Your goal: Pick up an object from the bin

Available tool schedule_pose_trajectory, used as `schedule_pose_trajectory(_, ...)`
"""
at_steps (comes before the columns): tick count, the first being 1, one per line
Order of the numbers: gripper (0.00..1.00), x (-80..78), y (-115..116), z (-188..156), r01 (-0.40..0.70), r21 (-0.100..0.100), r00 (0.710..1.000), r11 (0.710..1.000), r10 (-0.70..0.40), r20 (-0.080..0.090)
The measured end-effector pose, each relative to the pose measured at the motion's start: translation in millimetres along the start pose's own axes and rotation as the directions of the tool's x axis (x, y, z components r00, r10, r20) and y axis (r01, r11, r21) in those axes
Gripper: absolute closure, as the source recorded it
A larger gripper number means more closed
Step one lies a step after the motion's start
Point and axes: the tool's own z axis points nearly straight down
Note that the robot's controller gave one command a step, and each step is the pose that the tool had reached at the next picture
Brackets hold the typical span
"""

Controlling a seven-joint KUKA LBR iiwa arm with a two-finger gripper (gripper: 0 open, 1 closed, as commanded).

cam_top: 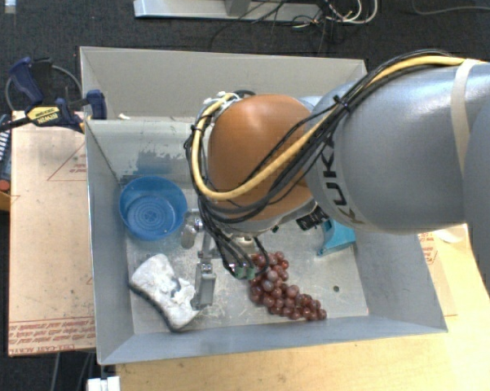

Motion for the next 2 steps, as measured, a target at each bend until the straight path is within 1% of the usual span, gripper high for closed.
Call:
schedule_pose_trajectory(1, 0.00, -1.9, -1, -3, -0.004, -0.001, 1.000, 1.000, 0.004, 0.007)
schedule_pose_trajectory(2, 0.00, -13.7, 40, 114, -0.171, -0.005, 0.985, 0.985, 0.171, 0.008)
